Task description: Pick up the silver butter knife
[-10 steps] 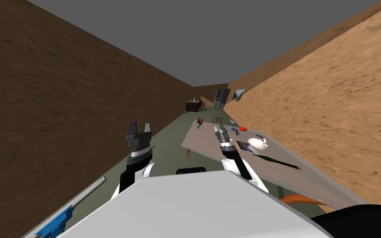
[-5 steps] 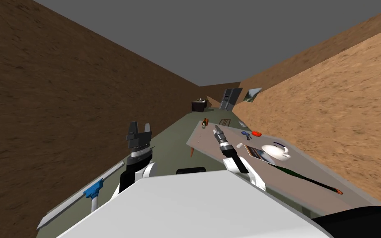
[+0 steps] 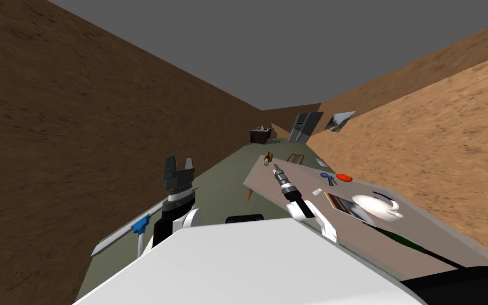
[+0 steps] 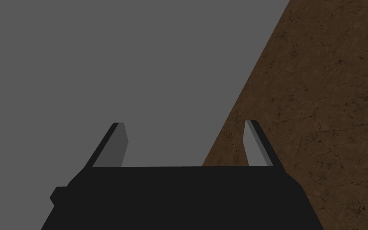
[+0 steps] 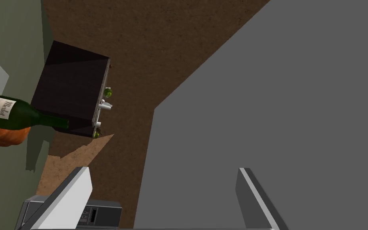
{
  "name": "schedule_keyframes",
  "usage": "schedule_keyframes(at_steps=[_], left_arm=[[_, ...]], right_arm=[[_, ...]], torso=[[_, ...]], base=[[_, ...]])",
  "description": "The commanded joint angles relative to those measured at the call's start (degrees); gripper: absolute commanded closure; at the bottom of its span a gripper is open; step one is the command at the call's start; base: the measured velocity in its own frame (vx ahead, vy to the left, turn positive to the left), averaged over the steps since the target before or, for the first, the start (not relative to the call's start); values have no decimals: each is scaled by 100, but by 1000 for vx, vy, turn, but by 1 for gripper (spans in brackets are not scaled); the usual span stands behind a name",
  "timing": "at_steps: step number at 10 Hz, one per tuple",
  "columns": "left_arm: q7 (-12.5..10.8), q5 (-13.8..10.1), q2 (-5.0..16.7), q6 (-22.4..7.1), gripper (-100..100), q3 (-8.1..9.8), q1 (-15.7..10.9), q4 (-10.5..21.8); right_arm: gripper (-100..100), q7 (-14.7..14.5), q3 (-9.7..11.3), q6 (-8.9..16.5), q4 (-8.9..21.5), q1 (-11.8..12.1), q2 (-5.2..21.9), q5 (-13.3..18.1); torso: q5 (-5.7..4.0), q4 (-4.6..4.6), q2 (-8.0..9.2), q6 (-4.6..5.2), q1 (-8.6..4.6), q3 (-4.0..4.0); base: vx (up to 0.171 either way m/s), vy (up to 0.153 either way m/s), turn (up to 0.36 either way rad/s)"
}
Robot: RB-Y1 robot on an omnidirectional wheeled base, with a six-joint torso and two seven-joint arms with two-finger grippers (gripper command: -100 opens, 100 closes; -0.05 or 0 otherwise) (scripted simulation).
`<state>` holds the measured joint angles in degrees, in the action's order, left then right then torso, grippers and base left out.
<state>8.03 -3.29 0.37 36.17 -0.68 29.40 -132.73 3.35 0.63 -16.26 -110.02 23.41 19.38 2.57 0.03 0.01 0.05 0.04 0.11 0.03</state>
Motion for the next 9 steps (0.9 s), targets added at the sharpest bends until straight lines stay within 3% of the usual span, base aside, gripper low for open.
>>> schedule_keyframes(at_steps=[1,9], left_arm=[[0,0,0,0,0,0,0,0],[0,0,0,0,0,0,0,0]], right_arm=[[-100,-16,32,104,286,-66,103,60],[-100,84,146,571,1463,-336,518,249]], torso=[[0,0,0,0,0,0],[0,-1,-4,2,-2,-3]], base=[[0,48,266],[10,40,182]])
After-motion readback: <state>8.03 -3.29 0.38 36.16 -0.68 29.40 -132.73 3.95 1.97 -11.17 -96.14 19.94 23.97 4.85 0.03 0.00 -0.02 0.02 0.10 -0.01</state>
